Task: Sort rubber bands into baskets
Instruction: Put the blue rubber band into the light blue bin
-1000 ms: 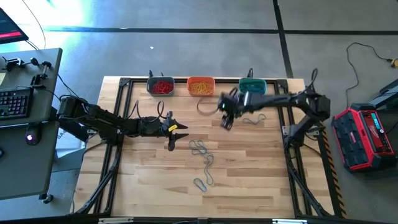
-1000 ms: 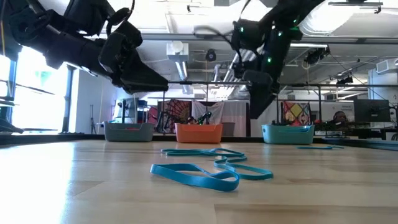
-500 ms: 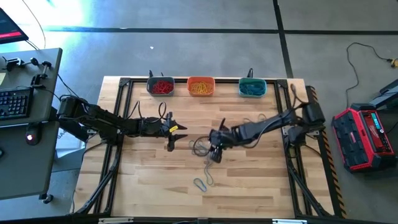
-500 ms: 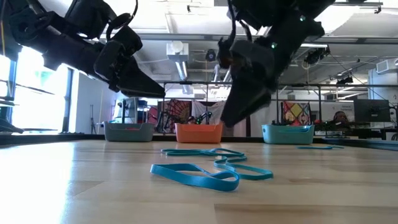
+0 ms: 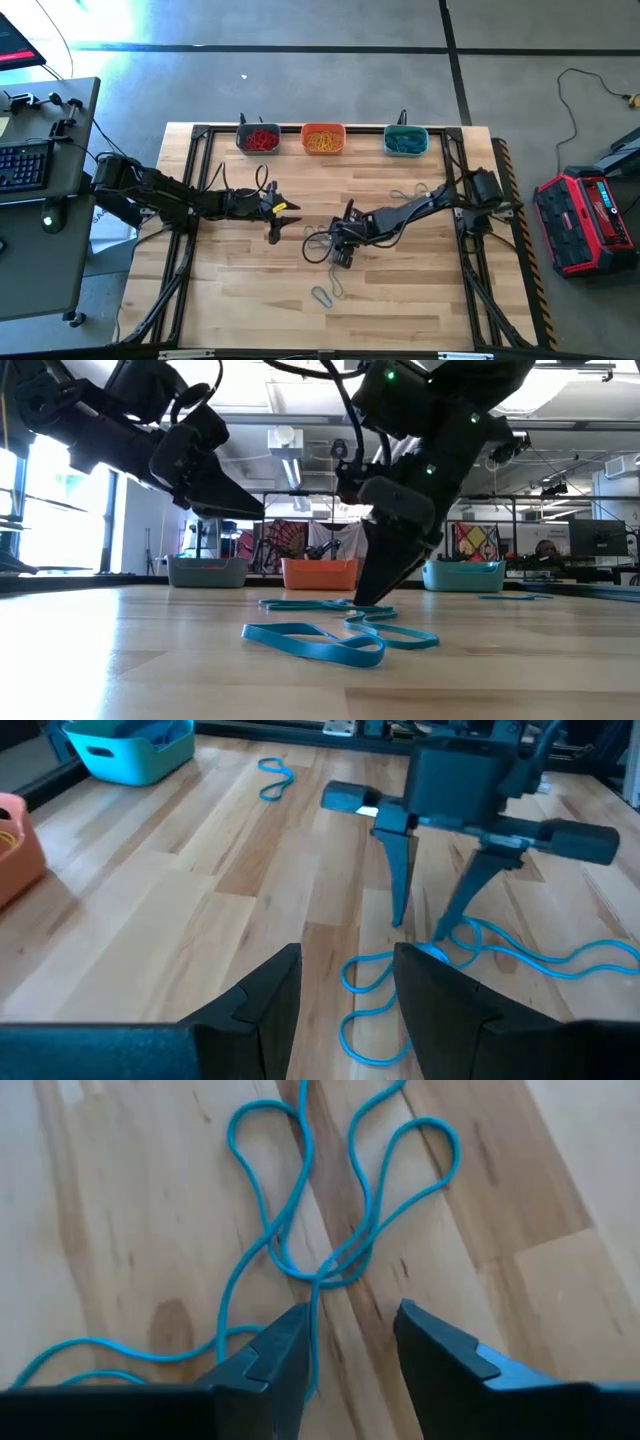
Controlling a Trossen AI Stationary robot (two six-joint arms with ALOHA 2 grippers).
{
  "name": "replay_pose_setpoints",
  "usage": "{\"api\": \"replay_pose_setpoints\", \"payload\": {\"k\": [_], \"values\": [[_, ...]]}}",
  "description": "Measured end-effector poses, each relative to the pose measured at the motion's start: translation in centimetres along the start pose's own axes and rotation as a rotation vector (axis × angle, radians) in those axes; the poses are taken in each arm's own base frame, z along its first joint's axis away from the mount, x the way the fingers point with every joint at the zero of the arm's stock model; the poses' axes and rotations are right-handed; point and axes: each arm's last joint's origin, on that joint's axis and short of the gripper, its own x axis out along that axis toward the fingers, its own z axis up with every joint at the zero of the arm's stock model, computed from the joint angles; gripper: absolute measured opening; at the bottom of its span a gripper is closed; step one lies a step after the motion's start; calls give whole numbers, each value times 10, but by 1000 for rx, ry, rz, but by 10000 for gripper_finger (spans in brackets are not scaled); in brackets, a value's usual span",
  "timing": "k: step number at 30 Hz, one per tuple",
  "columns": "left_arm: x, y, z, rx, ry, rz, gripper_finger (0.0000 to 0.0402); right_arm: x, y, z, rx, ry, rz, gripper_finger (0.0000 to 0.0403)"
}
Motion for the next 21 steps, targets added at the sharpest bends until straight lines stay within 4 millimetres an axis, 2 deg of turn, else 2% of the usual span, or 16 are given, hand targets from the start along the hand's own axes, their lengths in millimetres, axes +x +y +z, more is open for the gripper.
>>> {"api": "replay_pose_setpoints", "payload": {"k": [5,11,13,16,21], "values": [[0,-1,-1,0,12,-18,154,5,1,-1,-7,13,26,117],[0,0,-1,8,13,-18,154,4,2,0,-42,17,36,18],[0,0,-1,8,14,-18,154,0,2,2,-75,30,26,8],[0,0,-1,8,14,-18,154,-11,0,10,-102,36,0,12],[0,0,-1,8,14,-17,154,-48,-9,28,-144,-37,-129,3]]}}
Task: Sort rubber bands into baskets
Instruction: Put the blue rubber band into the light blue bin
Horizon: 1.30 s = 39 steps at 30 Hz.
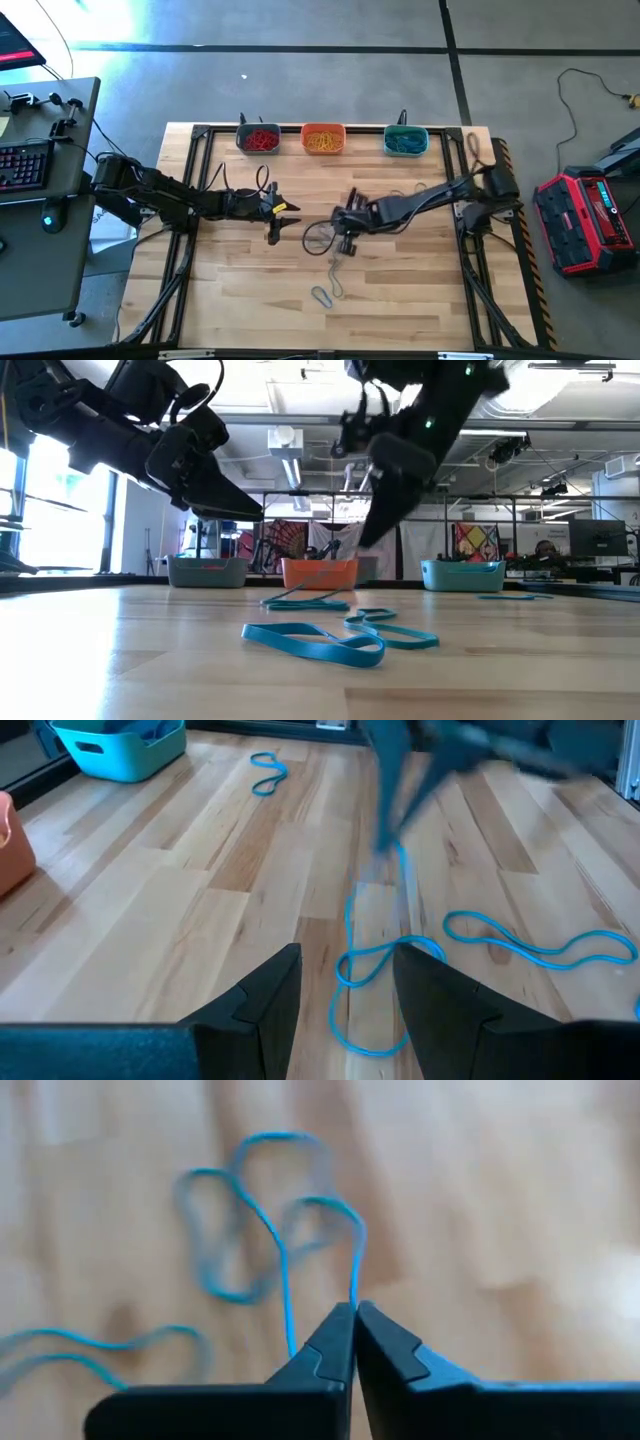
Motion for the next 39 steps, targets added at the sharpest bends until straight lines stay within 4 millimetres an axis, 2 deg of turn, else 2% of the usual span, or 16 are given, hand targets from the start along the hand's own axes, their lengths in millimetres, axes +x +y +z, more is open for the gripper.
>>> {"api": "replay_pose_setpoints", "payload": {"k": [3,9,12,16,22,27,33,39], "values": [[0,0,0,0,2,0,154,-25,-17,3,-2,-19,-118,1],[0,0,-1,2,6,1,154,-73,-64,6,50,-58,-344,1],[0,0,-1,2,5,1,154,-91,-94,6,90,-76,-466,0],[0,0,-1,12,15,3,154,-106,-135,5,128,-60,-612,0],[0,1,-3,16,31,15,154,-109,-191,-3,175,39,-724,0],[0,1,-3,16,31,17,154,-112,-225,-12,220,106,-805,0],[0,1,-3,13,31,17,154,-110,-254,-22,264,173,-820,0],[0,1,-3,4,31,19,154,-92,-274,-27,285,211,-769,0]]}}
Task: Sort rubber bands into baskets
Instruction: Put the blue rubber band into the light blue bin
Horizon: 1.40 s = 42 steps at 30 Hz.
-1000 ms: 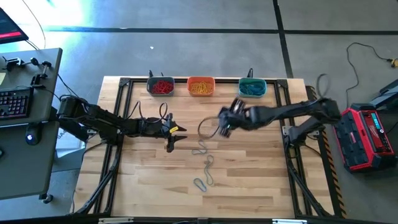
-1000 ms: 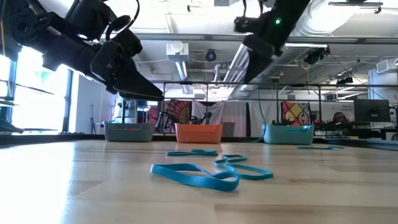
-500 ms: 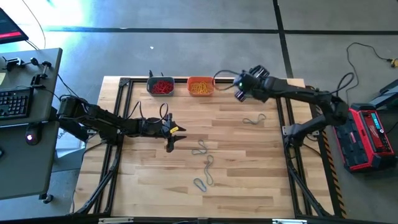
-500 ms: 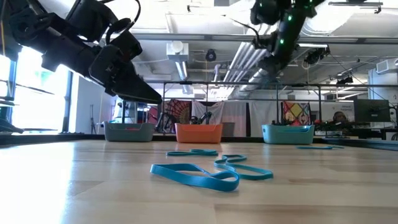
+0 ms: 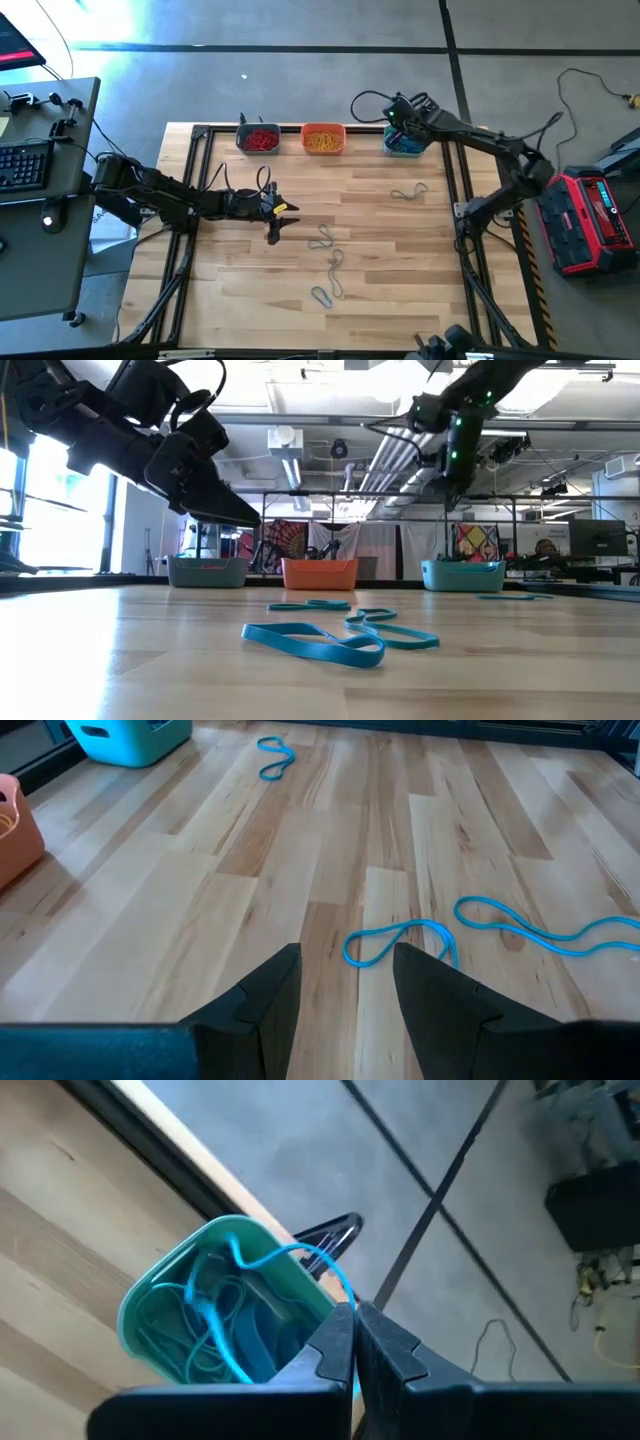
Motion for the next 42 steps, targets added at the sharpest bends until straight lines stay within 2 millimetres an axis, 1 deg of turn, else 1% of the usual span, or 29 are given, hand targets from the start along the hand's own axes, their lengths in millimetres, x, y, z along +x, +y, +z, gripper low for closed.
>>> {"api": "replay_pose_setpoints", "payload": {"k": [7,9,17,20,25,28,32,36,38,42], "values": [[0,0,0,-1,0,0,154,31,6,1,-5,73,31,0],[0,0,0,-1,0,0,154,39,8,1,4,79,65,0],[0,0,0,-1,0,3,154,72,20,-2,-29,158,119,0],[0,0,0,-1,0,3,154,83,25,-4,-48,189,130,0],[0,0,0,-1,0,3,154,97,32,-8,-27,228,180,3],[0,0,0,-14,-2,23,154,98,34,-8,-26,232,196,26],[0,-1,-1,-28,8,16,154,95,36,-8,-9,239,198,82],[0,-3,-2,1,14,10,154,92,40,-9,-25,247,204,136],[0,-4,-2,8,14,8,154,87,41,-8,-33,238,206,156],[3,-5,6,24,40,10,154,67,39,-3,-32,173,211,178]]}}
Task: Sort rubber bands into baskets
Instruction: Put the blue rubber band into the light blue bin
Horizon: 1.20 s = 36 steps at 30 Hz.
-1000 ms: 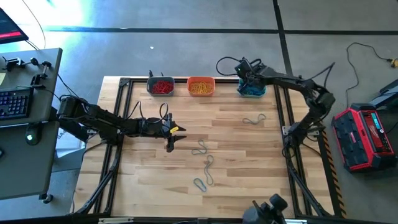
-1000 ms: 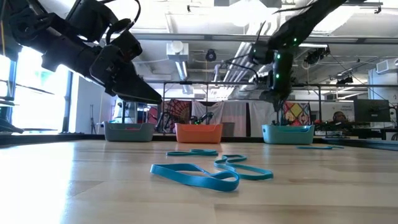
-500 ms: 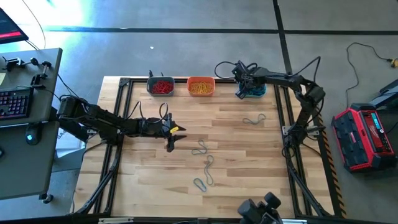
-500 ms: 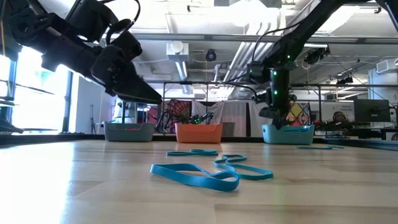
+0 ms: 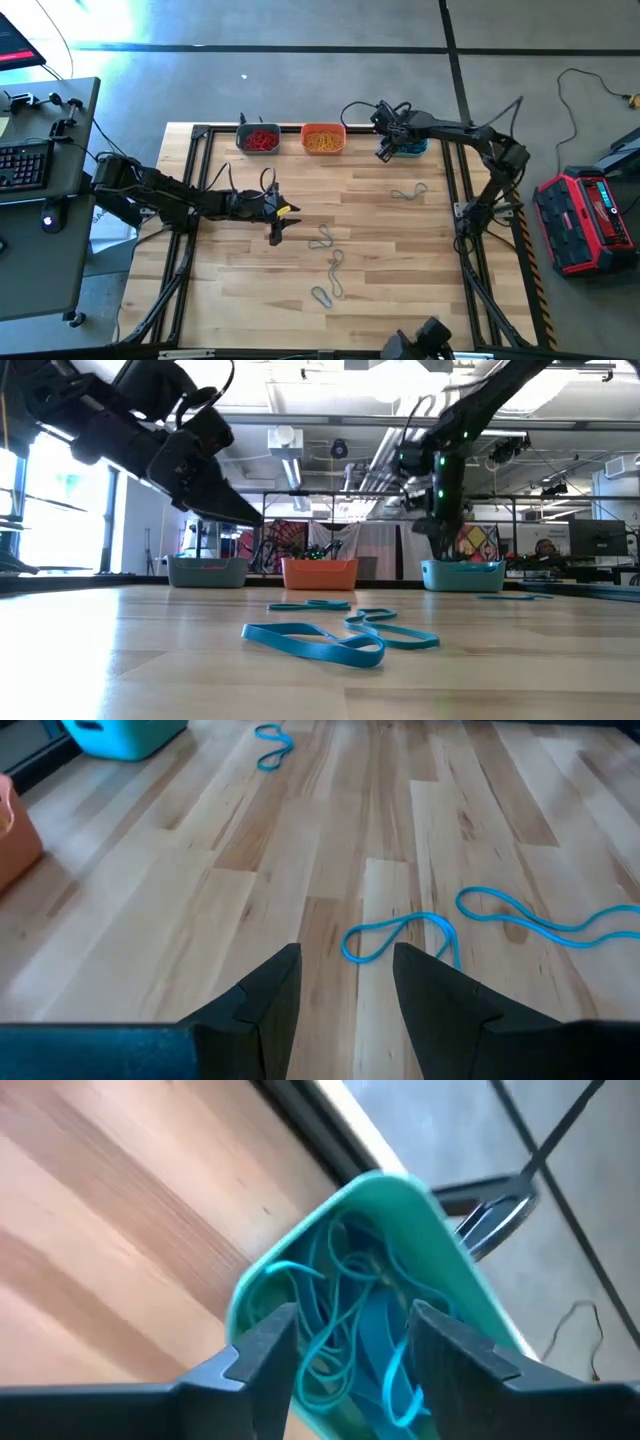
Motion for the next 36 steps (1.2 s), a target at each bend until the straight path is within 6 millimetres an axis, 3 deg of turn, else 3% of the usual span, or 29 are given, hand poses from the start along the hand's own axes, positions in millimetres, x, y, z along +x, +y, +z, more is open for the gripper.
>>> {"api": "replay_pose_setpoints", "payload": {"k": [9,15,22,29,36], "values": [[12,-4,13,90,25,-30,154,-68,-2,-9,62,-167,31,179],[30,-6,6,110,131,-37,154,-94,21,-12,4,-248,259,123],[51,-9,2,154,195,-60,154,-87,64,-20,-50,-374,289,9],[66,-11,2,177,252,-101,154,-72,105,-45,3,-543,403,5],[84,-6,4,209,358,-91,157,-77,136,-70,3,-721,527,4]]}}
